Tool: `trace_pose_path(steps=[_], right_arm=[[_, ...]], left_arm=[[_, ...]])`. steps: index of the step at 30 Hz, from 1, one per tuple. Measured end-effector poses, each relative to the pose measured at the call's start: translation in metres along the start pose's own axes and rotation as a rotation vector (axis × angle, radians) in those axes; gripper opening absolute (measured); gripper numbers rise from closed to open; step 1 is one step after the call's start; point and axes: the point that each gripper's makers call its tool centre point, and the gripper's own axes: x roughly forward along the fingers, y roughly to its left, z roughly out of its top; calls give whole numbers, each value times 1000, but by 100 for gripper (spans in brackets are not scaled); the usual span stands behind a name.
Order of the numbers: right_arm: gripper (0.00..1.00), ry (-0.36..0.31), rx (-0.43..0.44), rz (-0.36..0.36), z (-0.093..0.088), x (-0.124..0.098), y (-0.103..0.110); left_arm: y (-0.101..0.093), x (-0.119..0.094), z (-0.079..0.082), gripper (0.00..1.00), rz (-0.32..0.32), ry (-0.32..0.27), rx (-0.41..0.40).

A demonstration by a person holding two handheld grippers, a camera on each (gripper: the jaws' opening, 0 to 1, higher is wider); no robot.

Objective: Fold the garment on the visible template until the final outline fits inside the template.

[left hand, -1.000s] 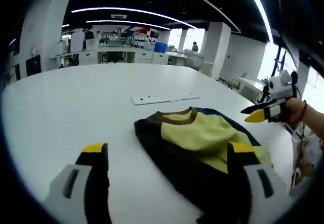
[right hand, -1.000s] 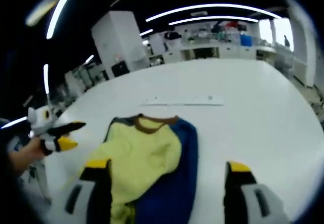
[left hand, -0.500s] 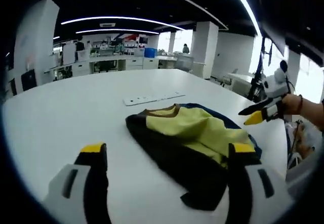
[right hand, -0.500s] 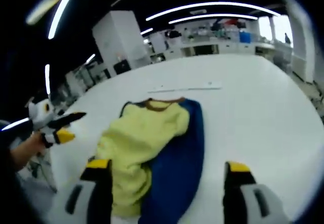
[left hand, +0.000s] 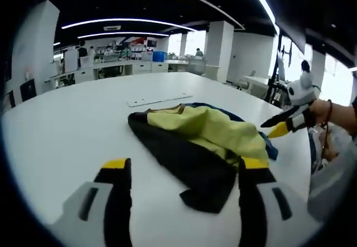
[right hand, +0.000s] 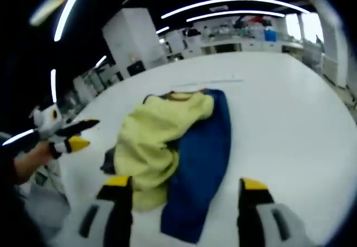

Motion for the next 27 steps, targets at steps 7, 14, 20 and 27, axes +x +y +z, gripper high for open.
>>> trace_pose_path(steps=[7, 14, 20, 27], right_arm=[[53, 2, -3, -19, -16, 3, 8], [34, -19, 33, -52, -20, 4, 2], [24, -38, 55, -81, -18, 5, -4], [13, -54, 58, -101, -21, 5, -3]], left_arm=[[-12, 2, -17, 56, -18, 26, 16], [-21, 8, -37, 42, -37, 78, 6], [-22, 16, -55, 25, -54, 117, -16], [-24, 19, -59, 12, -66, 146, -28]])
